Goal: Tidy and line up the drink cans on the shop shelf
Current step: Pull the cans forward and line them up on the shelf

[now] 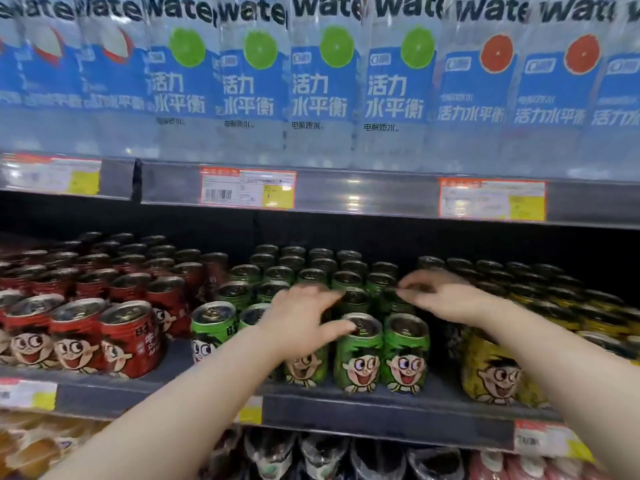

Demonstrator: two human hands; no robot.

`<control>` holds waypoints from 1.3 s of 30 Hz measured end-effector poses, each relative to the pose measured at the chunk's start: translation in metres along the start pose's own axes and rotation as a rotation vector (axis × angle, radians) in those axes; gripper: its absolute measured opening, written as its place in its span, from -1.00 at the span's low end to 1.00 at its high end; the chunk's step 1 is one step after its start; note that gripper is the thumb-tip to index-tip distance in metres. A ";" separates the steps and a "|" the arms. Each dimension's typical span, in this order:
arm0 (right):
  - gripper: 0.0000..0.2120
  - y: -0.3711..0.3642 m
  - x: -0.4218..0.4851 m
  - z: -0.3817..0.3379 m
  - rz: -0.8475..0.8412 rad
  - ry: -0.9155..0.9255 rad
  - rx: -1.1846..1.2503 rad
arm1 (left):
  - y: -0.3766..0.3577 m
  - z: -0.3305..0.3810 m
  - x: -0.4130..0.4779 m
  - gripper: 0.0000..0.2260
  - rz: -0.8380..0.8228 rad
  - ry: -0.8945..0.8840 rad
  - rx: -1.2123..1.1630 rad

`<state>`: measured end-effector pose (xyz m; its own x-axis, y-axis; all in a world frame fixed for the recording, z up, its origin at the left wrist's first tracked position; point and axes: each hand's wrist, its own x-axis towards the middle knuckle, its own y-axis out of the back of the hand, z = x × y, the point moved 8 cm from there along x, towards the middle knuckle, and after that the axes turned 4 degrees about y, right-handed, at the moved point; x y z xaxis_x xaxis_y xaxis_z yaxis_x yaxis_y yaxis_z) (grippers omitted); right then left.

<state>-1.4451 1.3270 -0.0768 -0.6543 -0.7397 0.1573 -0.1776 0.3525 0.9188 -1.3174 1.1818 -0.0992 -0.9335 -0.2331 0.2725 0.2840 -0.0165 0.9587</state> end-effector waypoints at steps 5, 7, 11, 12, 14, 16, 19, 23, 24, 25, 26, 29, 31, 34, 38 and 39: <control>-0.39 -0.011 0.019 0.027 -0.051 -0.219 -0.066 | -0.005 -0.039 0.017 -0.45 -0.119 0.075 0.012; -0.36 -0.019 0.024 0.026 -0.093 -0.242 -0.018 | -0.014 -0.047 0.018 -0.40 -0.201 0.086 0.024; -0.65 -0.027 0.034 0.026 -0.128 -0.208 -0.007 | -0.030 -0.052 0.016 -0.38 -0.315 0.112 -0.036; -0.72 -0.027 0.035 0.025 -0.135 -0.188 0.002 | -0.031 -0.052 0.016 -0.38 -0.320 0.111 -0.035; -0.77 -0.029 0.035 0.022 -0.163 -0.151 0.044 | -0.031 -0.051 0.017 -0.39 -0.320 0.108 -0.025; -0.71 -0.030 0.035 0.019 -0.177 -0.139 0.087 | -0.031 -0.050 0.017 -0.40 -0.309 0.102 -0.024; -0.68 -0.032 0.035 0.020 -0.179 -0.144 0.106 | -0.031 -0.050 0.017 -0.41 -0.295 0.095 -0.025; -0.44 -0.028 0.030 0.023 -0.117 -0.177 0.025 | -0.026 -0.050 0.016 -0.42 -0.263 0.087 -0.099; -0.41 -0.022 0.027 0.021 -0.074 -0.178 -0.008 | -0.024 -0.052 0.016 -0.42 -0.237 0.089 -0.159; -0.43 -0.017 0.023 0.017 -0.041 -0.171 -0.028 | -0.021 -0.055 0.016 -0.42 -0.206 0.092 -0.225; -0.46 -0.013 0.017 0.011 -0.036 -0.154 -0.032 | -0.017 -0.057 0.014 -0.42 -0.174 0.092 -0.269; -0.40 -0.025 -0.006 -0.010 -0.240 -0.096 -0.024 | -0.006 -0.066 0.005 -0.40 -0.105 0.079 -0.199; -0.28 -0.041 -0.021 -0.022 -0.372 -0.067 -0.030 | 0.000 -0.076 -0.005 -0.35 -0.107 0.105 -0.109; -0.23 -0.057 -0.028 -0.028 -0.366 -0.069 -0.088 | 0.007 -0.097 -0.023 -0.13 -0.126 0.158 -0.027; -0.31 -0.063 -0.029 -0.028 -0.309 -0.101 -0.146 | 0.003 -0.123 -0.037 -0.13 -0.137 0.183 -0.013; -0.31 -0.063 -0.030 -0.029 -0.302 -0.105 -0.147 | 0.001 -0.125 -0.039 -0.25 -0.123 0.179 -0.020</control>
<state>-1.3934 1.3103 -0.1286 -0.6621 -0.7320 -0.1603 -0.2716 0.0350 0.9618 -1.2534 1.0697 -0.1189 -0.9083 -0.3967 0.1330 0.1761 -0.0743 0.9816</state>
